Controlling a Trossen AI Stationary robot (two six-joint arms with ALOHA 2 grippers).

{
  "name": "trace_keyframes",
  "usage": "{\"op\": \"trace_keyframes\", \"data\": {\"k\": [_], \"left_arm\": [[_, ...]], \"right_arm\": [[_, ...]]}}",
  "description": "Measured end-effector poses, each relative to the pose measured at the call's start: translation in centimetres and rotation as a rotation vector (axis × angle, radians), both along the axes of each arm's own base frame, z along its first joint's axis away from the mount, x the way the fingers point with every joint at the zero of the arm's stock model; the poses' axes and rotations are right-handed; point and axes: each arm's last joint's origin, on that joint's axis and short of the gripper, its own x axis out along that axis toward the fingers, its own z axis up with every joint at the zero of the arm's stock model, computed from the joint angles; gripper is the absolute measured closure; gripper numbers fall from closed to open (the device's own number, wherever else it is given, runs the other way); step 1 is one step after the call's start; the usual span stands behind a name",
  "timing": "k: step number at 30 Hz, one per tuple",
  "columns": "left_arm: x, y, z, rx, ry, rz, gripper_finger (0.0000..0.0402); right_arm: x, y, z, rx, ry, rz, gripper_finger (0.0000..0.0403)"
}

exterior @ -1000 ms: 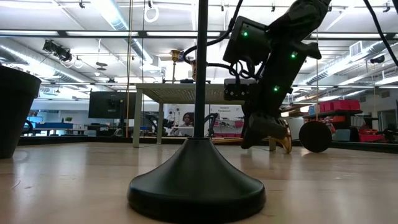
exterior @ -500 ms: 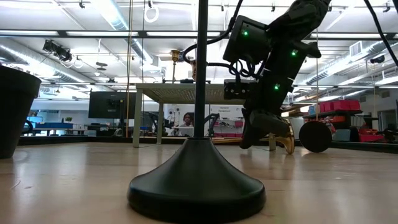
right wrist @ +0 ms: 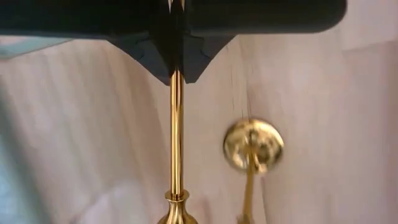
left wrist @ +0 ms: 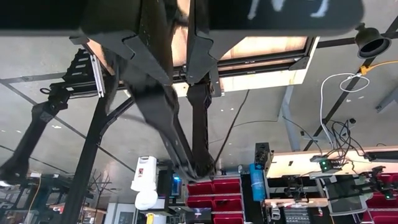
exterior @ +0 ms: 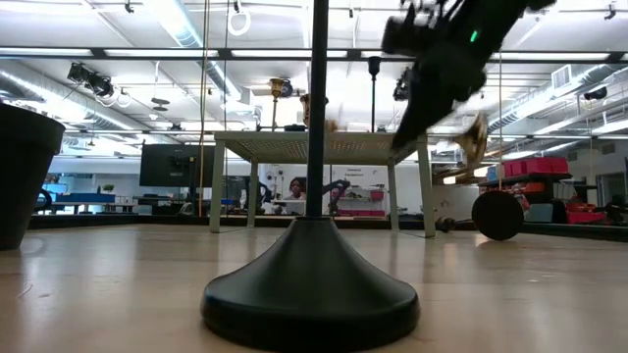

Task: Pick & Place candle stick holders
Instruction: Put the top gold candle holder on the shelf

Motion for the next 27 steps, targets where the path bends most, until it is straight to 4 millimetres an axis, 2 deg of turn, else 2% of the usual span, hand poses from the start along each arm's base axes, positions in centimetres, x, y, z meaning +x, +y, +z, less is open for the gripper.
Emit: {"op": "trace_keyframes", "data": {"k": [7, 11, 15, 20, 24, 27], "left_arm": [[0.0, 0.0, 0.0, 0.0, 0.0, 0.0, 0.0351], [0.0, 0.0, 0.0, 0.0, 0.0, 0.0, 0.0351], [0.0, 0.0, 0.0, 0.002, 0.0, 0.0, 0.0351], [0.0, 0.0, 0.0, 0.002, 0.0, 0.0, 0.0351], [0.0, 0.0, 0.0, 0.001, 0.0, 0.0, 0.0351], [0.0, 0.0, 0.0, 0.002, -0.002, 0.0, 0.0351]], "right_arm": [[-3.6, 0.5, 5.8, -0.037, -0.221, -0.036, 0.0398], [-5.1, 0.1, 8.7, -0.099, -0.384, -0.086, 0.0398], [-4.9, -0.4, 11.2, -0.193, -0.57, -0.12, 0.0398], [-3.8, -1.2, 14.2, -0.278, -0.833, -0.024, 0.0398], [-3.4, -2.5, 14.9, -0.296, -1.03, 0.085, 0.0398], [-3.3, -3.9, 14.6, -0.286, -1.183, 0.118, 0.0398]]}}
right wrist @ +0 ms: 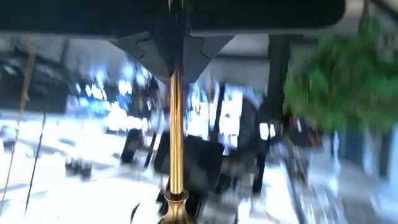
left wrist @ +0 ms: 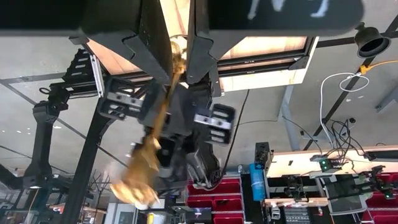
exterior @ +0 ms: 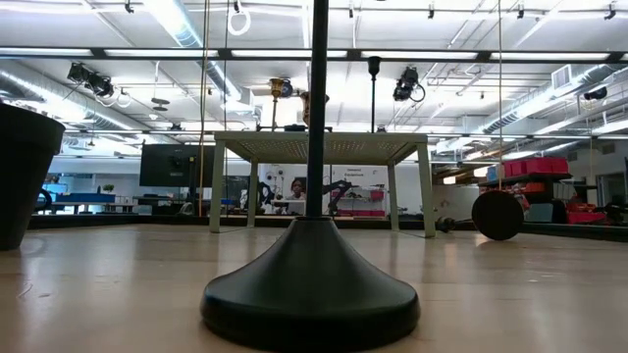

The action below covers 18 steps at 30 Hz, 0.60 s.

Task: Pick & Place candle stick holders
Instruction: Put the top gold candle holder on the shelf

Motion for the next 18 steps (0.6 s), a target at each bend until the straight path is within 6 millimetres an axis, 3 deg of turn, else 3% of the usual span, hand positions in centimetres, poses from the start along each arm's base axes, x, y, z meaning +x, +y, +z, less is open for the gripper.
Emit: {"op": "trace_keyframes", "data": {"k": [7, 11, 18], "left_arm": [[0.0, 0.0, 0.3, 0.011, -0.028, 0.0, 0.0351], [0.1, 0.0, 0.4, 0.018, -0.046, 0.0, 0.0351], [0.4, 0.0, 0.3, 0.016, -0.043, -0.004, 0.0351]], "right_arm": [[1.5, -3.3, -1.5, 0.029, -0.238, 0.226, 0.0398], [3.5, -4.8, -2.3, 0.042, -0.254, 0.295, 0.0399], [6.0, -6.2, -1.9, 0.034, -0.261, 0.348, 0.0399]]}}
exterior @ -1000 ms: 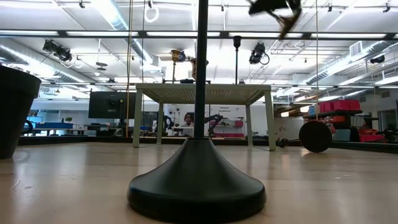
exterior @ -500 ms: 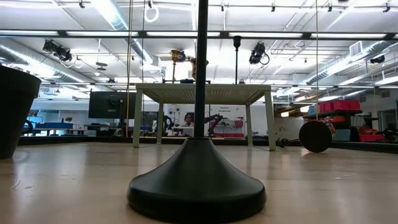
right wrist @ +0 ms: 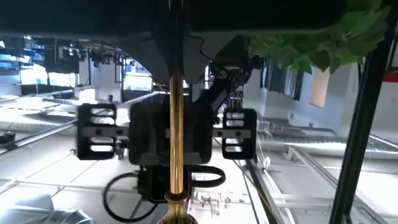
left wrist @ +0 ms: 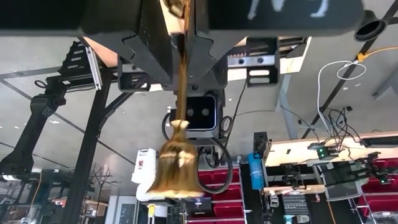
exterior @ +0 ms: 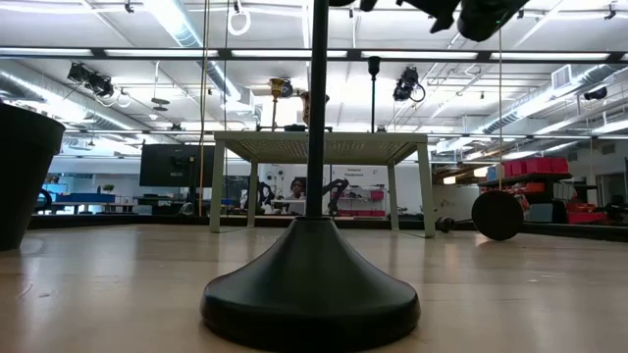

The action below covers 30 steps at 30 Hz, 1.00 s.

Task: Pick & Place candle stick holders
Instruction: Put the top gold candle holder on the shelf

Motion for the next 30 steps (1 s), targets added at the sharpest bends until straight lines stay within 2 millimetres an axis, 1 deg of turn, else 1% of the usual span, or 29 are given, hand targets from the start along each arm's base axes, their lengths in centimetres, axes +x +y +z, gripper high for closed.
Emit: {"op": "trace_keyframes", "data": {"k": [4, 10, 21, 26, 30], "left_arm": [[0.4, 0.1, -0.2, -0.003, 0.004, -0.005, 0.0351], [1.4, 0.1, -0.6, -0.004, -0.006, -0.032, 0.0351], [2.9, 0.3, -1.4, -0.004, -0.003, -0.046, 0.0351], [4.1, 0.4, -2.1, -0.008, 0.0, -0.06, 0.0351], [4.6, 0.5, -2.6, -0.01, 0.012, -0.059, 0.0352]], "right_arm": [[0.4, -0.2, 0.4, -0.013, -0.015, -0.006, 0.0399], [0.4, -0.7, 0.3, -0.005, -0.003, -0.019, 0.0399], [0.5, -0.9, 0.1, 0.0, 0.018, -0.024, 0.0399], [0.5, -1.1, 0.1, 0.002, 0.026, -0.03, 0.0399], [0.5, -1.3, 0.0, 0.004, 0.034, -0.034, 0.0399]]}}
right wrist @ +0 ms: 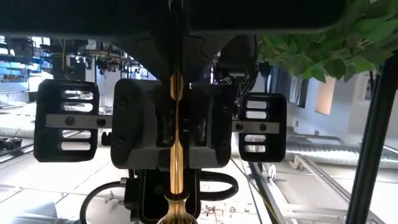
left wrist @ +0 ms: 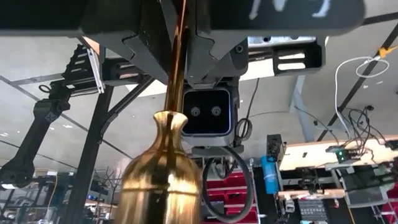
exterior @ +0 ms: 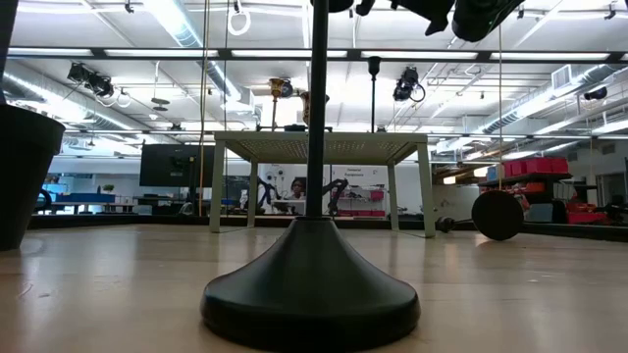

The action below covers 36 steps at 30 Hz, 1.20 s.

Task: Pick & Place candle stick holders
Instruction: Put the top gold candle holder on the shelf

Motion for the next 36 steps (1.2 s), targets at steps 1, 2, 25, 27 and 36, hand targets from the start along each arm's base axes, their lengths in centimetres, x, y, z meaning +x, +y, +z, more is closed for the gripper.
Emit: {"op": "trace_keyframes", "data": {"k": [1, 2, 25, 27, 36], "left_arm": [[0.0, 0.0, 0.0, 0.0, 0.001, 0.0, 0.0353], [0.0, 0.0, 0.0, 0.0, 0.0, 0.0, 0.0355], [-0.3, 0.5, -0.5, 0.042, 0.05, 0.069, 0.0389], [-0.6, 0.7, -0.6, 0.052, 0.069, 0.075, 0.0389], [-4.1, 2.5, 0.4, 0.072, 0.104, 0.163, 0.0389]], "right_arm": [[0.0, 0.0, 0.0, 0.0, 0.002, 0.0, 0.0399], [0.0, 0.0, 0.0, 0.0, 0.002, -0.001, 0.0399], [0.2, -0.1, -0.5, 0.007, 0.054, -0.01, 0.034], [0.3, -0.2, -0.6, 0.012, 0.074, -0.012, 0.033], [0.0, -0.4, -1.5, 0.009, 0.123, -0.014, 0.031]]}}
